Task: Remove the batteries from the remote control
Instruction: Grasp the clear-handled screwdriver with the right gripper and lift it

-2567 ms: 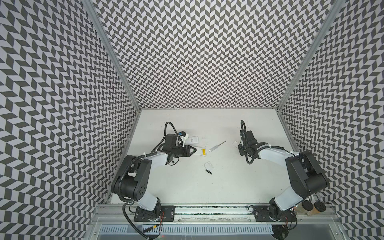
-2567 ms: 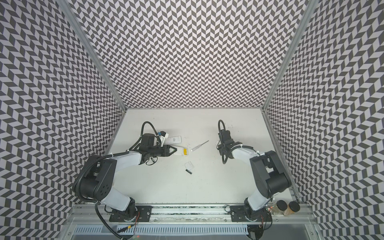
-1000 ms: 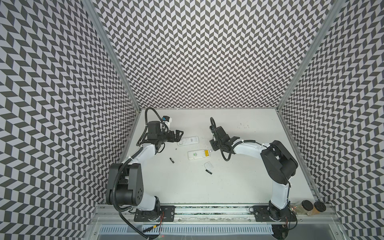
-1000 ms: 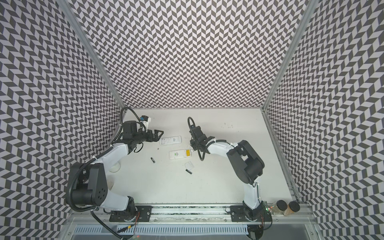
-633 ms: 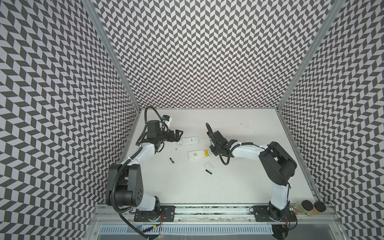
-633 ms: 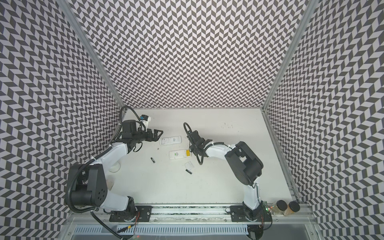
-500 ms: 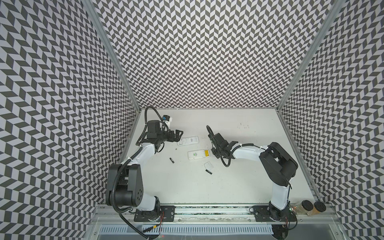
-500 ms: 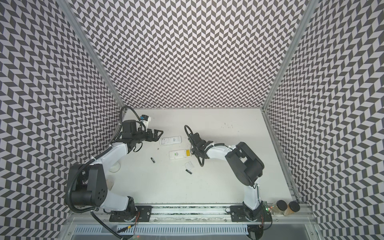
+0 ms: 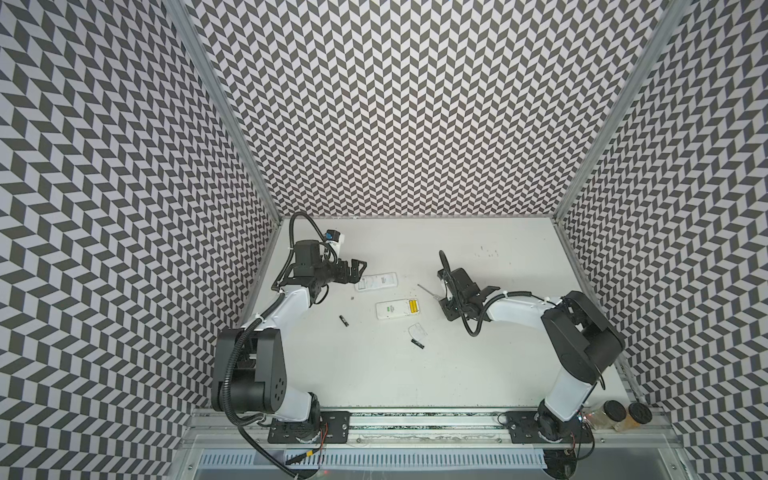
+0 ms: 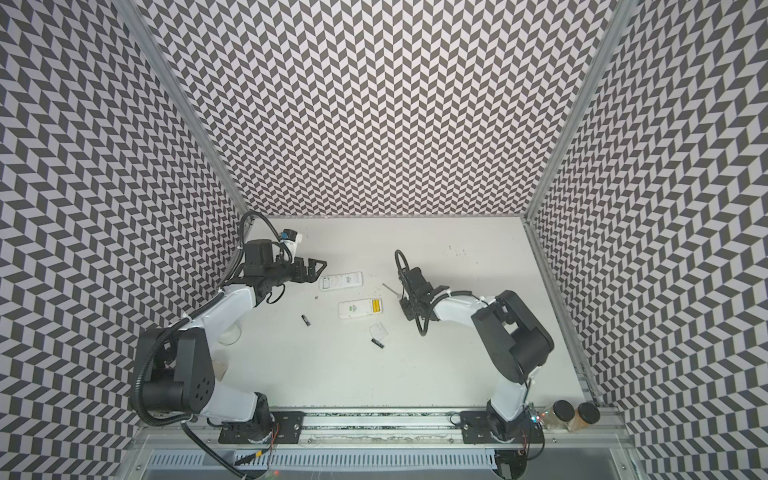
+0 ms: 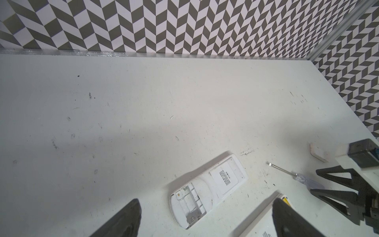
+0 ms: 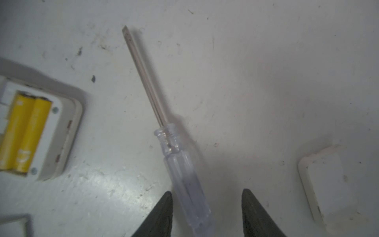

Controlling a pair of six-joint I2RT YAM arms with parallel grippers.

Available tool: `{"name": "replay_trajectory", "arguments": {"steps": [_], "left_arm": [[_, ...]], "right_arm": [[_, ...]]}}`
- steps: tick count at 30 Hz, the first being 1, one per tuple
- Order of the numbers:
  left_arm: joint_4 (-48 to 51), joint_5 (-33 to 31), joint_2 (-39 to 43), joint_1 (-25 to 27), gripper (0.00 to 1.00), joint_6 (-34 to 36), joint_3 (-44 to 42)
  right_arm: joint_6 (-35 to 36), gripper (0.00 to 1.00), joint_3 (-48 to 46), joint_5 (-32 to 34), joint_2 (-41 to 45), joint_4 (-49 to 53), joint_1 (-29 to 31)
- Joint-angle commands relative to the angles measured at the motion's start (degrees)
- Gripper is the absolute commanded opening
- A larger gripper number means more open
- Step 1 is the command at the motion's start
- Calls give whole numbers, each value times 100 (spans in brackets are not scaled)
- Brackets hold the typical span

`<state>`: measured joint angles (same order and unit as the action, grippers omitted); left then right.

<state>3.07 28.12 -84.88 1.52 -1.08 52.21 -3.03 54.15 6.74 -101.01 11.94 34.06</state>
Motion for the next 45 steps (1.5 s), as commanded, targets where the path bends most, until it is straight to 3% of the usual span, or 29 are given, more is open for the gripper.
{"name": "replay_trajectory", "arguments": {"steps": [1,9,18,23,28,37,40,45], "left_arm": [[34,9,119,23,100,25,105],[221,70,155,39,100,215,275],[617,547,163,77,98,843,583],[813,891,115,96,97,1119,662],[1400,1303,79,110,97,1967,1109],[2672,1504,147,319,95,3292,2536],[2995,1572,82,376,94,3414,2942],[2908,1884,42,378,83,3117,3052]], "right_arm": [[26,52,20,-662,163,-357,-151],[337,39,-58,-1022,21,-536,-165],[529,29,43,-1250,-235,-627,-137],[548,14,13,-1354,-219,-605,-137],[657,2,-166,-1385,221,-743,-161],[934,0,-291,-2491,1283,-1097,-265],[1019,0,-489,-2682,1746,-1454,-295],[1225,0,-1174,-3103,2423,-2695,-287]]}}
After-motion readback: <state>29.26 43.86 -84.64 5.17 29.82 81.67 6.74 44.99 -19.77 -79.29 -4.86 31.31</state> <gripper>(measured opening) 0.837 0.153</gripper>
